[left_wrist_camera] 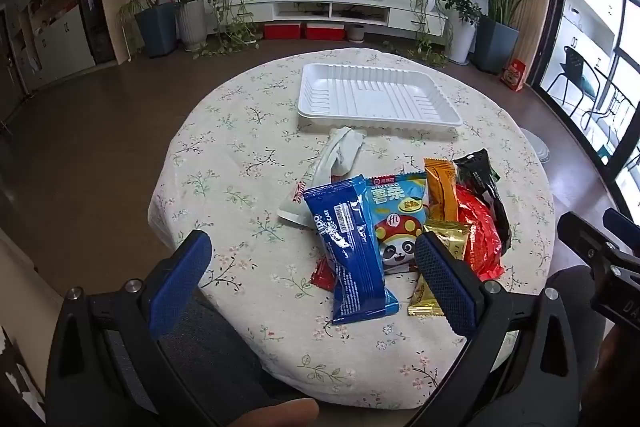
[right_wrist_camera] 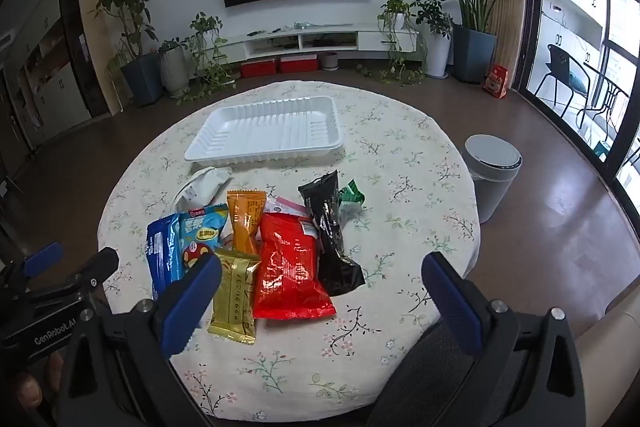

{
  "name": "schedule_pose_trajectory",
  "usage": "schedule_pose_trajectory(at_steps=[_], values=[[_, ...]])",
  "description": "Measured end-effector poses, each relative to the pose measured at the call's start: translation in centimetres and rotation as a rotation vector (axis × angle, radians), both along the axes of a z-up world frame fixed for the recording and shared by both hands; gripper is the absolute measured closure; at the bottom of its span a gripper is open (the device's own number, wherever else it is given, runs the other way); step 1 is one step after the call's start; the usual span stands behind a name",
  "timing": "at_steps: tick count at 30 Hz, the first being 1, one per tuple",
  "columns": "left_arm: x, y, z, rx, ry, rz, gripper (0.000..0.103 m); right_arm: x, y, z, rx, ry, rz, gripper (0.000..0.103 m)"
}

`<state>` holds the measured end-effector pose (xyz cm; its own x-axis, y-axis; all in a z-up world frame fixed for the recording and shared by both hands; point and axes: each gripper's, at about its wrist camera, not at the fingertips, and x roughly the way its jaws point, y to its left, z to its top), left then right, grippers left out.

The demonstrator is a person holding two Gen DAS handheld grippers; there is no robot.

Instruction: Organize snacks

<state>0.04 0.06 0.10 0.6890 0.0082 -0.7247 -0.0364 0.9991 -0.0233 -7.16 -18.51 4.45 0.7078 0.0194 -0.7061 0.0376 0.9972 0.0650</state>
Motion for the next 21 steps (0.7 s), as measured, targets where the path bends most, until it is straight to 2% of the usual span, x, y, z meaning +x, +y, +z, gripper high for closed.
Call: schedule_pose_trajectory(at_steps=[21], values=[[0.07,-0.4,-0.55,0.023,-0.017,-0.009,0.0,0.19,0.43,-0.3,-0.015,0.012,0.001,0.001]])
